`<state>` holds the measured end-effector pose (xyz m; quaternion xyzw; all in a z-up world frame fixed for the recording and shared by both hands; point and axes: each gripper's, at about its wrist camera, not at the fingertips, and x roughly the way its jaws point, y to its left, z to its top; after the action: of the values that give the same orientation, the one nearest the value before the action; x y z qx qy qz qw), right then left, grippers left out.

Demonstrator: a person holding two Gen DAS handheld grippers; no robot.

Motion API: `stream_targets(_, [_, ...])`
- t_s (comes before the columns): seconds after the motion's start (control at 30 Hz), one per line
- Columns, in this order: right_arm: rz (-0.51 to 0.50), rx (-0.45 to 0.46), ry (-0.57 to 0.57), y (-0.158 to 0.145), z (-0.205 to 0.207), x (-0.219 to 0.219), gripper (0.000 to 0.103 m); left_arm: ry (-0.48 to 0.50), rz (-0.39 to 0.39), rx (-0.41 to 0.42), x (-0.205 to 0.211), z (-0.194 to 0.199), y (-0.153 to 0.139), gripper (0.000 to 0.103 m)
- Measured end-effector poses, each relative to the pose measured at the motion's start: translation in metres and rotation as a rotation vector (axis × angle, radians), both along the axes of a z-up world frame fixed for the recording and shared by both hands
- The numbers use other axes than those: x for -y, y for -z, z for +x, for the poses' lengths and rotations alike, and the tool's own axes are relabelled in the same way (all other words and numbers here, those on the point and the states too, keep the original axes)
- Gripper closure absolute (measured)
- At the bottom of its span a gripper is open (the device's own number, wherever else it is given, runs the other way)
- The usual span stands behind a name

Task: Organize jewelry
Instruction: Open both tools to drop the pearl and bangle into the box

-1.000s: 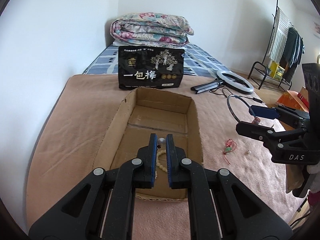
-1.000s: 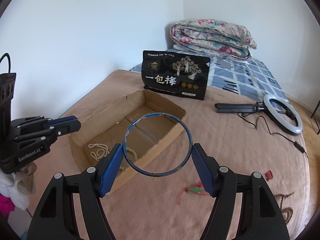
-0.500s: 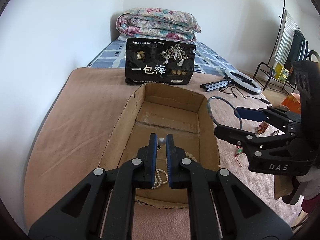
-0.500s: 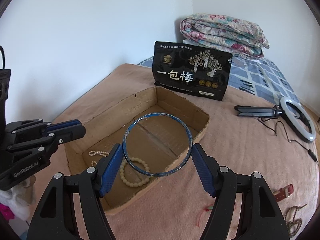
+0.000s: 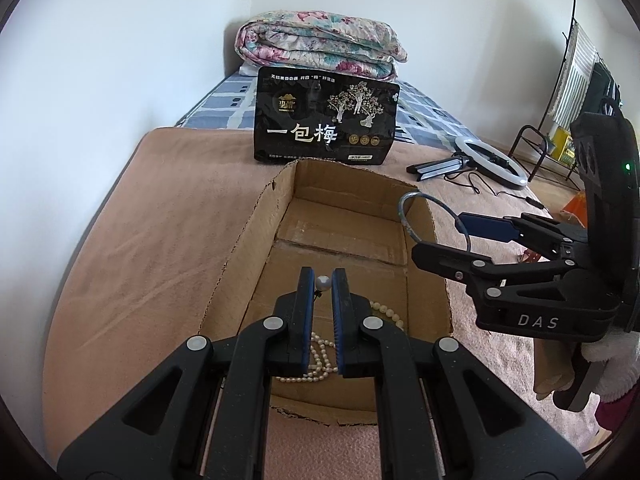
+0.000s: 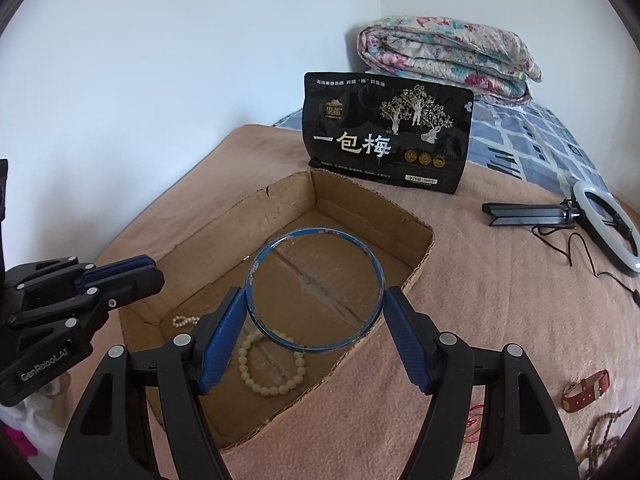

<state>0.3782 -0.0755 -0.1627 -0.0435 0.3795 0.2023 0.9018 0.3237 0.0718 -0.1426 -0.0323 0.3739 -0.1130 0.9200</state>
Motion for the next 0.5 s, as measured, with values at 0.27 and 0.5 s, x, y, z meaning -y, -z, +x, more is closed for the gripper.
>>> stream_targets(0.27, [-0.017,-0.002,0.023,0.0016,0.0003,0.002,0.028,-0.028,0.047,0.013,0.0005,-0.0019,0.0031,0.077])
stream_targets(0.5, [-0.016,0.004,0.029,-0.002,-0.0029,0.0058,0.027,-0.059,0.035,0.034,-0.0046,-0.0073,-0.0006,0.056])
